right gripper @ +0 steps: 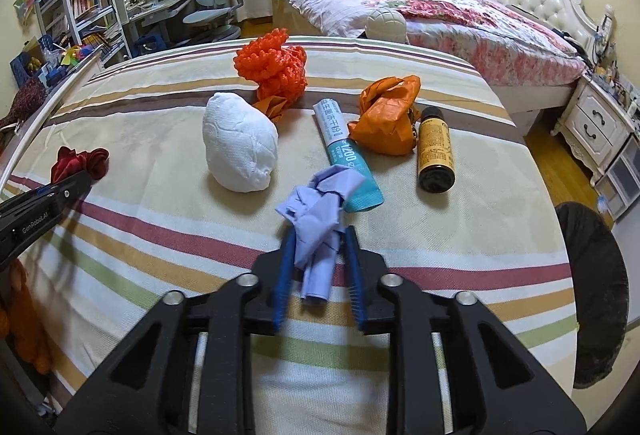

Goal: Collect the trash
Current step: 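Lift the red cloth with the left tool while the right grasps the lavender cloth, then carry the red cloth and lavender cloth with both tools over the bin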

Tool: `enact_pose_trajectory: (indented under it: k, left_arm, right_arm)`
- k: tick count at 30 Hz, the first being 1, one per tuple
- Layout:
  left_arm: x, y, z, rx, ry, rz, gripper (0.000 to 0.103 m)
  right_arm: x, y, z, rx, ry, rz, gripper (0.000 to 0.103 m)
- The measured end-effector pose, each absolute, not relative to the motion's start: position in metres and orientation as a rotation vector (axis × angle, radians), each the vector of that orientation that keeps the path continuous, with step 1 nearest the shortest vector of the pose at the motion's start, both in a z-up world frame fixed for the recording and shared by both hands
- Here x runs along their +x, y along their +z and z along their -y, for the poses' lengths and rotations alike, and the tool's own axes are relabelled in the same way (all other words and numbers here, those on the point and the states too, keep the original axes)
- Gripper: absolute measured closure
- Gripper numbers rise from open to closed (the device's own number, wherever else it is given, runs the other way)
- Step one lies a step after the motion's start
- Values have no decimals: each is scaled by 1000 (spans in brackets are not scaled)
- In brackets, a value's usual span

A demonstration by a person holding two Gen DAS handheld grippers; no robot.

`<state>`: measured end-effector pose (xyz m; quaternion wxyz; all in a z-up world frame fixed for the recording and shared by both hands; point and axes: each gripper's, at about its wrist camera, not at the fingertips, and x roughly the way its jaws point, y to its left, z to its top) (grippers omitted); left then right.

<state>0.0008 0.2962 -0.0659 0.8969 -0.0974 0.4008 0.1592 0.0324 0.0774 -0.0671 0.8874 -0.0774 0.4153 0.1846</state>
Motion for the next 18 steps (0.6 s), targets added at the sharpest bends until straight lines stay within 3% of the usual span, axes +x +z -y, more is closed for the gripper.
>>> enact_pose_trajectory:
  k: [18]
  left_arm:
    - [-16,-41,-245,-163,226,-766,81]
  right_arm:
    - [22,-34,5,-70,264,-759,81]
